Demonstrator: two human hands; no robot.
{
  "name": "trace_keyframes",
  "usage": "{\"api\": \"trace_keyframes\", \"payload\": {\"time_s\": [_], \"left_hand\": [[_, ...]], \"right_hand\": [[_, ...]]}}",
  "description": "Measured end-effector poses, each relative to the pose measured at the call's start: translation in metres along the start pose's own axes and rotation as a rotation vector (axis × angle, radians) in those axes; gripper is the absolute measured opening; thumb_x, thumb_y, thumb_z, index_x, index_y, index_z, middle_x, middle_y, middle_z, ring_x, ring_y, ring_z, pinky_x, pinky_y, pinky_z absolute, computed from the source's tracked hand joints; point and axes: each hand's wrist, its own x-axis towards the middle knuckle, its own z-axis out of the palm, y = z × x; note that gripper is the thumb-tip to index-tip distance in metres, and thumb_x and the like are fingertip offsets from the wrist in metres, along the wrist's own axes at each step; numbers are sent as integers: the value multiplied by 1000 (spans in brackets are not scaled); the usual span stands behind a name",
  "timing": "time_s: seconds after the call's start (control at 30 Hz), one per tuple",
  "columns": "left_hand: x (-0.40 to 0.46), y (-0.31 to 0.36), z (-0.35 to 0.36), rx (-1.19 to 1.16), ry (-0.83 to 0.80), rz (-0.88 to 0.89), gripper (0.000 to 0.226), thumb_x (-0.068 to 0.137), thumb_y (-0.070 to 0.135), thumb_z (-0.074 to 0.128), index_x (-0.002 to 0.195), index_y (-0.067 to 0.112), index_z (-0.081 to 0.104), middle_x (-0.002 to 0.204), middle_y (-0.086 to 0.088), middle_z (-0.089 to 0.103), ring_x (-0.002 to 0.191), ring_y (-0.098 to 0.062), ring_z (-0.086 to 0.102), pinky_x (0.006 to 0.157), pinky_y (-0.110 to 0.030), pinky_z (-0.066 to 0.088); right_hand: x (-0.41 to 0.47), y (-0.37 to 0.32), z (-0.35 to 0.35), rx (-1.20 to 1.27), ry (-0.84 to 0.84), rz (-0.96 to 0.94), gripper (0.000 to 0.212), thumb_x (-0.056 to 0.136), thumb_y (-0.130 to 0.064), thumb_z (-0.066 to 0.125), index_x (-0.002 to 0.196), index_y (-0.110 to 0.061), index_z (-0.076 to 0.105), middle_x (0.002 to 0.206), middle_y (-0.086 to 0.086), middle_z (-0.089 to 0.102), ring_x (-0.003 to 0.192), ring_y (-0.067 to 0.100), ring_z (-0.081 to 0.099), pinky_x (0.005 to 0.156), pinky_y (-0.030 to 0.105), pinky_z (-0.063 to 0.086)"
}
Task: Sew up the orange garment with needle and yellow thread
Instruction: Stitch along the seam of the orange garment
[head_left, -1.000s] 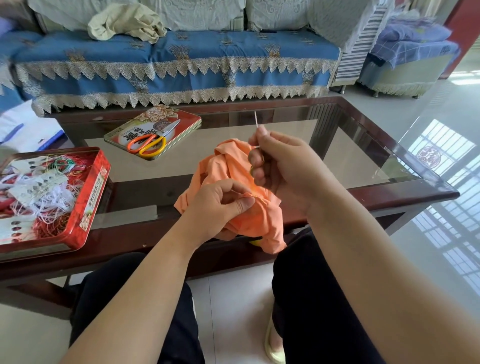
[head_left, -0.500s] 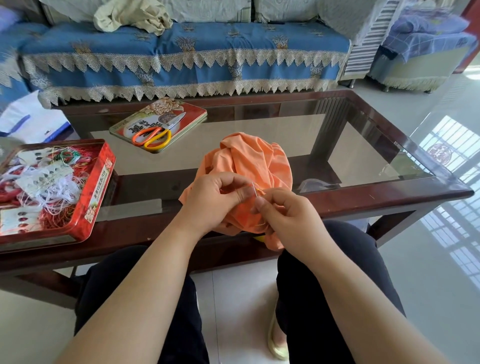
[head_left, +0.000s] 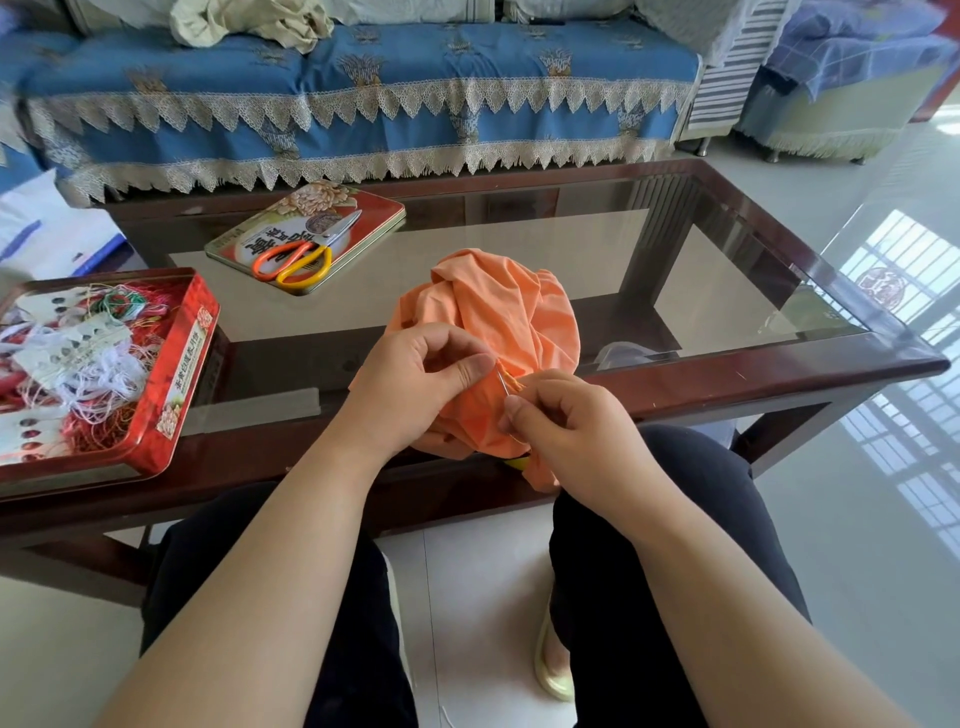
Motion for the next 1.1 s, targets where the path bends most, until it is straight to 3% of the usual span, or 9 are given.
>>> {"api": "trace_keyframes", "payload": {"time_s": [0.07,0.2,0.3,0.5,0.63,0.87,1.0,1.1], "left_hand": [[-1,0,0,9,1,15,18,74,52,64,84,39,70,96,16,69,102,-10,62,93,-39,52],[-2,0,1,25,11,36,19,74,52,65,85,38,70,95,18,68,101,-7,61,91,-35,53],[-2,-1,1,41,12,70,12,78,48,67,85,38,69,92,20,68,97,-5,61,86,-28,53],[-5,0,2,63,5,171,9,78,44,66,85,39,68,86,22,67,92,1,60,78,-11,50],[-3,0,1,55,10,149,8,80,44,66,86,40,67,89,21,67,92,-1,61,78,-16,49],[-1,-2,1,34,5,101,9,83,44,65,89,38,68,91,22,67,96,0,60,82,-20,50],[-2,-1,2,3,-6,92,6,83,41,67,88,37,68,89,26,67,94,8,59,79,-13,47],[-2,0,1,-11,-14,97,12,79,46,65,87,38,69,91,25,67,95,4,60,82,-18,49]], "right_hand": [[0,-1,0,2,-3,6,26,93,-20,58,72,-11,70,80,-6,64,71,11,57,65,19,44],[0,-4,-1,45,-8,46,28,94,-20,57,72,-8,70,77,-5,62,64,18,57,56,19,45],[1,-4,-1,59,-17,71,28,95,-20,57,73,-7,69,78,-2,62,64,21,57,54,23,47],[1,-5,0,30,-17,80,29,95,-21,56,73,-6,68,81,2,61,67,17,56,55,20,45],[0,-6,-3,60,-38,81,30,95,-22,56,71,-7,67,83,-1,59,64,11,54,53,12,43],[0,-7,-5,94,-75,81,31,96,-23,56,72,-7,67,78,-2,56,61,4,50,54,13,44],[1,-6,-6,114,-78,95,31,95,-23,56,70,-9,66,76,-4,54,58,6,50,53,14,43],[2,-5,-5,98,-73,99,31,95,-23,57,69,-9,66,74,-6,54,57,7,50,54,13,42]]}}
